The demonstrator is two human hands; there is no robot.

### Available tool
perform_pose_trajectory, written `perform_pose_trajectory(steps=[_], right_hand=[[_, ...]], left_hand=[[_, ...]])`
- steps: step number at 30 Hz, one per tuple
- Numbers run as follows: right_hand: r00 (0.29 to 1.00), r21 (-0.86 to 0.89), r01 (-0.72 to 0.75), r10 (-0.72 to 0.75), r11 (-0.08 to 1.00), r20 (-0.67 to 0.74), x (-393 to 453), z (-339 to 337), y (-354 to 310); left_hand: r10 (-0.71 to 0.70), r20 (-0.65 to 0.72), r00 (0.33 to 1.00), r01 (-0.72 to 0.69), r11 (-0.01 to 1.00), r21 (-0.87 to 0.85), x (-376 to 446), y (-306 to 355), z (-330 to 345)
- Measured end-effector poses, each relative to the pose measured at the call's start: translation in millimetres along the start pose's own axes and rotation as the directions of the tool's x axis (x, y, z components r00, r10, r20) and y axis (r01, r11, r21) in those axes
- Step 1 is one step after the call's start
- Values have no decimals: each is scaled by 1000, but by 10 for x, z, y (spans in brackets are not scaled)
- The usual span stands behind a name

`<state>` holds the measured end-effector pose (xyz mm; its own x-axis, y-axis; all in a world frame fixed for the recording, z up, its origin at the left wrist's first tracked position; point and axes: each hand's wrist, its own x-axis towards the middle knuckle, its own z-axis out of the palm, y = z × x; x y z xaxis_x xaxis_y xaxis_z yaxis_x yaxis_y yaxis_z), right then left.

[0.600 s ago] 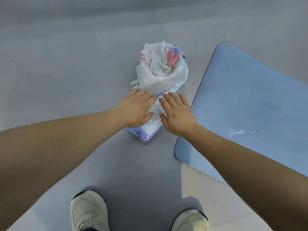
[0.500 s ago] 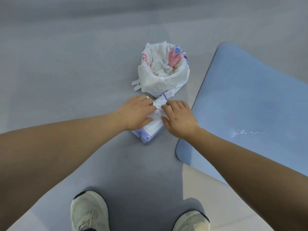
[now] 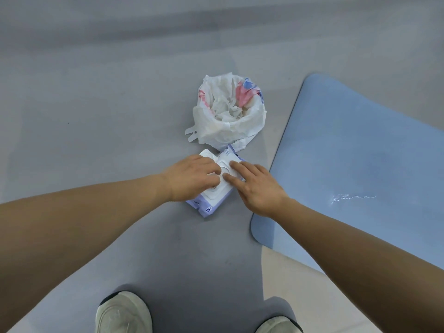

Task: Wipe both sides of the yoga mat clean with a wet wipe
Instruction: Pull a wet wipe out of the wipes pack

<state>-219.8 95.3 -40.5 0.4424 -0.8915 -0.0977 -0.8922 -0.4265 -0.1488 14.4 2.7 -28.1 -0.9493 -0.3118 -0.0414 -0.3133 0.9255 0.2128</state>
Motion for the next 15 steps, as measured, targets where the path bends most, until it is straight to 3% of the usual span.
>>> perform_pose_trajectory(steps=[3, 6, 12, 15], right_hand=[[1000, 2, 11, -11, 1000, -27, 29, 2, -20], [995, 20, -4, 6, 1000, -104, 103, -19, -68], [980, 86, -70, 85, 994, -180, 227, 32, -115], [975, 88, -83, 99, 993, -197, 230, 38, -128]], left_hand=[[52, 40, 998, -51, 999, -10, -159, -57, 15], [31, -10, 999, -32, 999, -41, -258, -28, 48], [-214, -169, 962, 182, 965, -188, -149, 46, 139], [-284, -147, 947, 242, 937, -250, -118, 66, 157]])
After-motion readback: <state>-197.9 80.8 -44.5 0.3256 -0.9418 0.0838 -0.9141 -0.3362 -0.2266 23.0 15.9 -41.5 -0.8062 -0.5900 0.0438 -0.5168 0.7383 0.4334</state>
